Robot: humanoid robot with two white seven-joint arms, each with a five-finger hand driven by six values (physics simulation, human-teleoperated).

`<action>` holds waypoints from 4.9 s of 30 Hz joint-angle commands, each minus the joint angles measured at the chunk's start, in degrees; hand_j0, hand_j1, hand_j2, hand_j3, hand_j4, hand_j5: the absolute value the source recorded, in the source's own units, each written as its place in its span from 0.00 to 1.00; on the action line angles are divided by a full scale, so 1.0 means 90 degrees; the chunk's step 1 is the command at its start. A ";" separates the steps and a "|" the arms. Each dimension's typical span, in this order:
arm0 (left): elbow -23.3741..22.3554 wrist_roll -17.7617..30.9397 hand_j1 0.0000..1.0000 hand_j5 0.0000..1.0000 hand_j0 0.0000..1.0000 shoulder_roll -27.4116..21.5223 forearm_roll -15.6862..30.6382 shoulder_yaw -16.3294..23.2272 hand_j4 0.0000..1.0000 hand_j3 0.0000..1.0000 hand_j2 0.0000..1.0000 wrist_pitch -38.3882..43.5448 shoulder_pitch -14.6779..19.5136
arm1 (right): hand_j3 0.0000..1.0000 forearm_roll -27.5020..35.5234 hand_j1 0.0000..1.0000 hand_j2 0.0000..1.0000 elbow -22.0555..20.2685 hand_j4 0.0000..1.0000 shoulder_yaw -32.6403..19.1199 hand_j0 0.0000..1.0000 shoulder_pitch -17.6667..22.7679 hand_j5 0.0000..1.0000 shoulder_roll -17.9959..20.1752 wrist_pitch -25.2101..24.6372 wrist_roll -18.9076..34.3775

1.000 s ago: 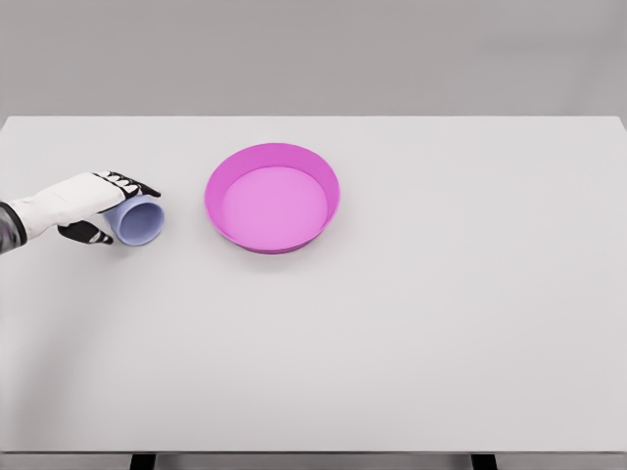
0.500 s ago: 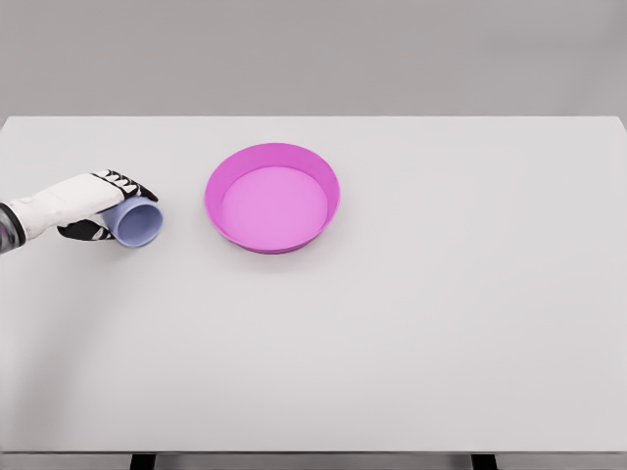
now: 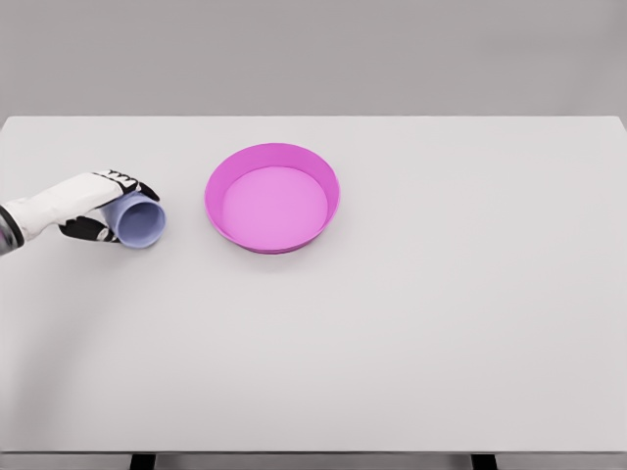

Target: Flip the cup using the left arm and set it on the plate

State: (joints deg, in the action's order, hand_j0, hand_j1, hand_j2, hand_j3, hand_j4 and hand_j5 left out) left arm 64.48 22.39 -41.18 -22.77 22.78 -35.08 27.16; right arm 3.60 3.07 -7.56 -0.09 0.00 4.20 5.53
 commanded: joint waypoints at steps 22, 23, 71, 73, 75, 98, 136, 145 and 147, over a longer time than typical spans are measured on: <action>-0.0026 -0.0017 0.63 0.63 0.63 -0.0327 0.1827 0.1814 0.63 0.63 0.63 0.0009 0.0898 | 1.00 0.0000 1.00 1.00 0.0000 1.00 0.0000 1.00 0.0000 1.00 0.0000 -0.0007 0.0001; -0.0026 -0.0017 0.63 0.63 0.63 -0.0337 0.1876 0.1814 0.63 0.63 0.63 0.0009 0.0947 | 1.00 0.0000 1.00 1.00 0.0000 1.00 0.0000 1.00 0.0000 1.00 0.0000 -0.0007 0.0001; 0.1058 0.0022 0.61 0.61 0.61 -0.0093 0.3282 0.2185 0.61 0.61 0.61 0.0009 0.1152 | 1.00 0.0000 1.00 1.00 0.0000 1.00 0.0000 1.00 0.0000 1.00 0.0000 -0.0007 0.0001; 0.1068 0.0022 0.61 0.61 0.61 -0.0015 0.3273 0.2264 0.61 0.61 0.61 0.0009 0.1152 | 1.00 0.0000 1.00 1.00 0.0000 1.00 0.0000 1.00 0.0000 1.00 0.0000 0.0003 0.0001; 0.1078 0.0022 0.61 0.61 0.61 -0.0015 0.3273 0.2322 0.61 0.61 0.61 0.0009 0.1152 | 1.00 0.0000 1.00 1.00 0.0000 1.00 0.0000 1.00 0.0000 1.00 0.0000 0.0002 0.0001; 0.0736 0.0237 0.64 0.64 0.64 0.0688 0.3204 0.2722 0.64 0.64 0.64 0.0009 0.1660 | 1.00 0.0000 1.00 1.00 0.0000 1.00 0.0000 1.00 0.0000 1.00 0.0000 -0.0007 0.0001; -0.0895 0.0227 0.77 0.77 0.77 0.1489 0.3214 0.3650 0.77 0.77 0.77 0.0009 0.2519 | 1.00 0.0000 1.00 1.00 0.0000 1.00 0.0000 1.00 0.0000 1.00 0.0000 0.0002 0.0001; -0.0934 0.0227 0.95 0.95 0.95 0.1499 0.3204 0.3641 0.95 0.95 0.95 0.0009 0.2520 | 1.00 0.0000 1.00 1.00 0.0000 1.00 0.0000 1.00 0.0000 1.00 0.0000 0.0003 0.0001; -0.0934 0.0227 0.97 0.97 0.97 0.1509 0.3204 0.3641 0.97 0.97 0.97 0.0009 0.2520 | 1.00 0.0000 1.00 1.00 0.0000 1.00 0.0000 1.00 0.0000 1.00 0.0000 -0.0007 0.0001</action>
State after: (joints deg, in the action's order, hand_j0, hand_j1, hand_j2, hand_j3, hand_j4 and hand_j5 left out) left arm 56.07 24.45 -27.68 5.65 55.65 -35.10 49.83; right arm 3.60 3.07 -7.56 -0.09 0.00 4.18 5.53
